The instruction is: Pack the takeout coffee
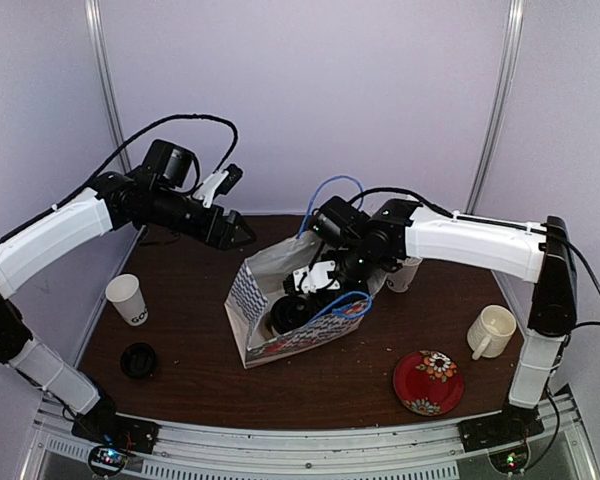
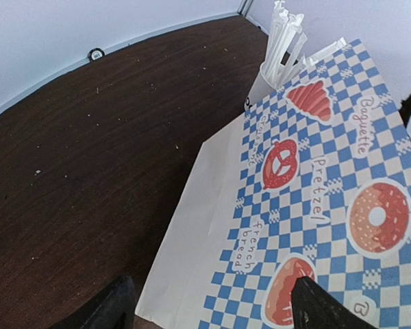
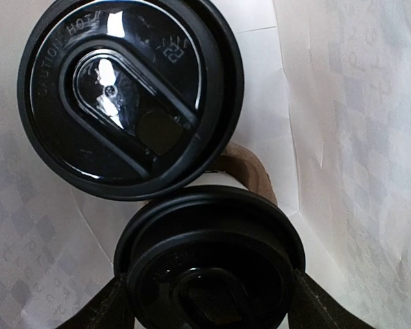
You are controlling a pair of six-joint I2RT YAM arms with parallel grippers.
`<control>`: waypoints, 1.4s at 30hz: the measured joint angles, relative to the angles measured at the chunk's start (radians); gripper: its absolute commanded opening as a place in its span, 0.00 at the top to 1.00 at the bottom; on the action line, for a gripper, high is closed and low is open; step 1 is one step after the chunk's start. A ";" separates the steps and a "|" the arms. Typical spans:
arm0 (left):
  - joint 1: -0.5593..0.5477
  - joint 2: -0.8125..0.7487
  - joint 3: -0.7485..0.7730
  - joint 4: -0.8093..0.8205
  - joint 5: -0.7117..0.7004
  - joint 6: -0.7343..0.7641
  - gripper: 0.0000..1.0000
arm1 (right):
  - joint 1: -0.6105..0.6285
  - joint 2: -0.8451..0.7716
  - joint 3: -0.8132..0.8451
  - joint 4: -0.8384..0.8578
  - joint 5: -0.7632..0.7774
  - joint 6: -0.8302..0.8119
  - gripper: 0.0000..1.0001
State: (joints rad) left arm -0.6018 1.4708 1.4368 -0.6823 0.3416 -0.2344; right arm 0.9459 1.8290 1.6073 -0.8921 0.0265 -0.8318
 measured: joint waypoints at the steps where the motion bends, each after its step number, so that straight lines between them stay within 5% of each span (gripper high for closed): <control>1: 0.003 -0.007 -0.003 0.000 0.000 0.000 0.17 | -0.013 0.022 0.032 -0.023 -0.018 0.002 0.39; 15: 0.085 -0.037 -0.005 -0.034 0.042 0.012 0.17 | -0.108 0.354 0.565 -0.395 -0.190 -0.006 0.39; 27: 0.148 0.002 0.029 -0.051 0.103 0.027 0.17 | -0.113 0.419 0.619 -0.418 -0.179 -0.059 0.37; 37: 0.186 0.031 0.048 -0.055 0.149 0.028 0.17 | -0.117 0.433 0.655 -0.452 -0.197 -0.061 0.14; 39: 0.186 0.031 0.058 -0.056 0.154 0.030 0.17 | -0.117 0.433 0.666 -0.468 -0.201 -0.056 0.02; 42: 0.187 0.031 0.064 -0.055 0.161 0.033 0.17 | -0.117 0.433 0.692 -0.510 -0.209 -0.040 0.01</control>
State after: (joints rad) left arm -0.4149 1.5017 1.5009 -0.7376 0.5026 -0.2016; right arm 0.8291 2.2623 2.2997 -1.4017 -0.1825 -0.8719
